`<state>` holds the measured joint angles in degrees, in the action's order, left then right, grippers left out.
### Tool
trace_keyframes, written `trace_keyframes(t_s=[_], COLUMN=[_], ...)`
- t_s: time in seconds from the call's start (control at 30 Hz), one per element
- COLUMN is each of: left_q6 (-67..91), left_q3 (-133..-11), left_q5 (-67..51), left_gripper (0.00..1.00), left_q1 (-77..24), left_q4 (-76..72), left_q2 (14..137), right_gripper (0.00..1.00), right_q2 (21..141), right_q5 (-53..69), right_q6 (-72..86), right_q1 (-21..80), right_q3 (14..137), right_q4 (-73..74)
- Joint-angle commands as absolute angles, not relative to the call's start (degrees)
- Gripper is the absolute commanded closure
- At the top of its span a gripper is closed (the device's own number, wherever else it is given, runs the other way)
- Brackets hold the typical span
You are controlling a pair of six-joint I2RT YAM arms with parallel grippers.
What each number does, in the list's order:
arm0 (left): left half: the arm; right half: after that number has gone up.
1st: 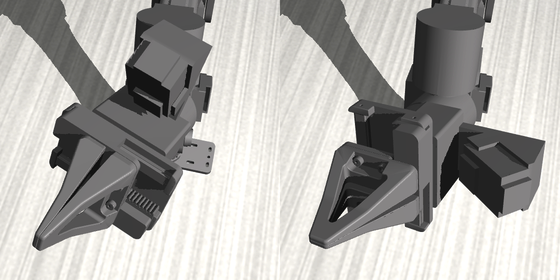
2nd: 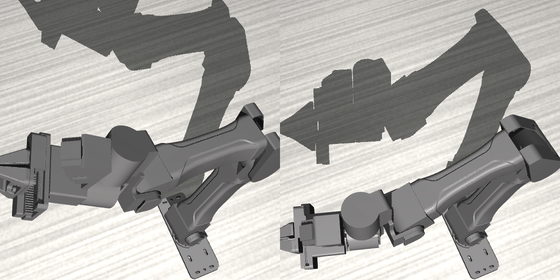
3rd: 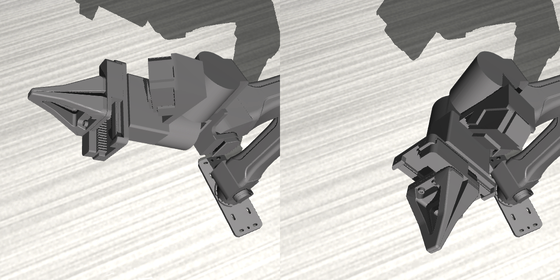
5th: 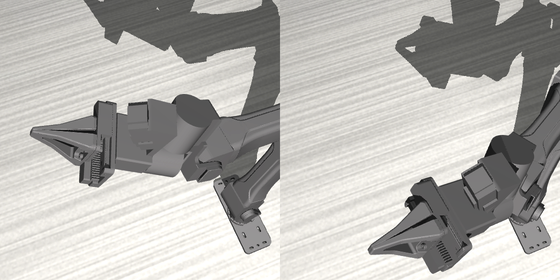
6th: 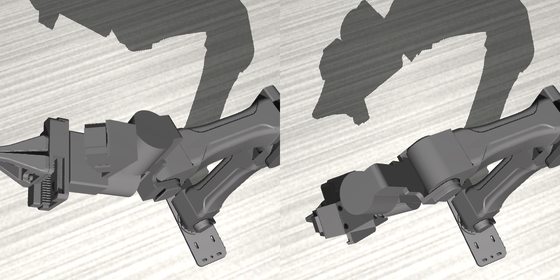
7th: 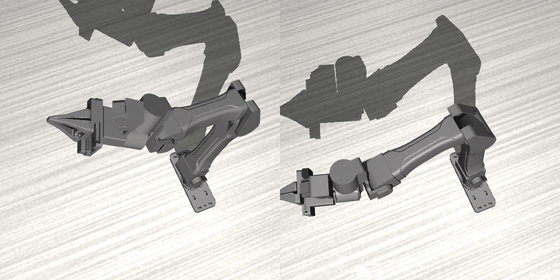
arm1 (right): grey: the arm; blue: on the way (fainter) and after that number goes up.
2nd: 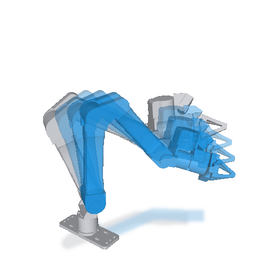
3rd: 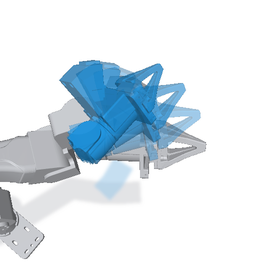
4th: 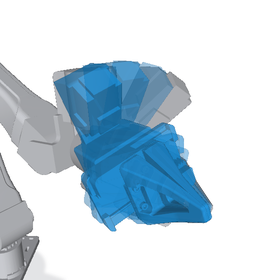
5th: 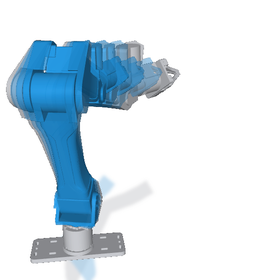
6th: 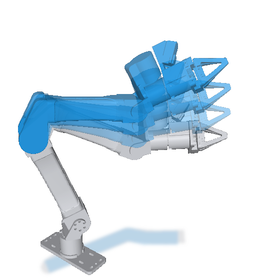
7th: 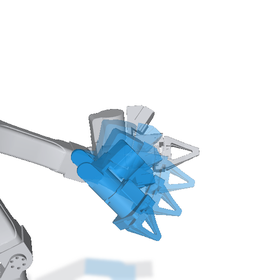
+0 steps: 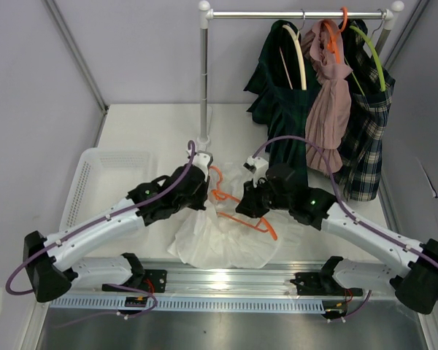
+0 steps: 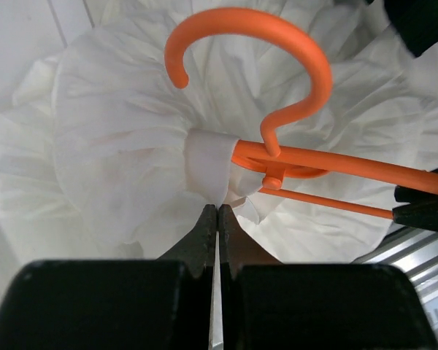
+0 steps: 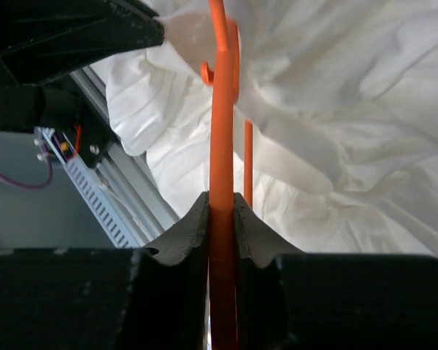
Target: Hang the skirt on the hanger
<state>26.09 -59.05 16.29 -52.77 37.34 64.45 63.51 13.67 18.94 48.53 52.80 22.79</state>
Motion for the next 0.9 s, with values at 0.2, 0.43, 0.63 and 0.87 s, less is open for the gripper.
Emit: trace_keyframes(t_s=[0.2,0.43,0.63,0.87], left_q6=[28.1,28.9,29.4,29.0], left_q3=[-50.4,-47.0,-45.2,-43.2], left_q5=[15.3,13.8,13.8,16.6], left_gripper=[0.85,0.60,0.54,0.50], left_q1=[-53.1,-53.1,-53.1,-53.0], left_q4=[23.1,17.3,14.2,10.9], left_q2=[61.6,55.6,51.9,54.7], right_gripper=[1.00,1.00,1.00,1.00], right_q2=[66.0,66.4,66.5,66.5], right_q5=[7.3,5.4,5.2,5.1], right_q6=[20.2,20.4,20.3,20.1], right_q1=[53.9,54.5,54.6,54.7], right_q3=[51.4,51.7,52.0,52.5], right_q4=[16.1,16.8,17.2,17.6])
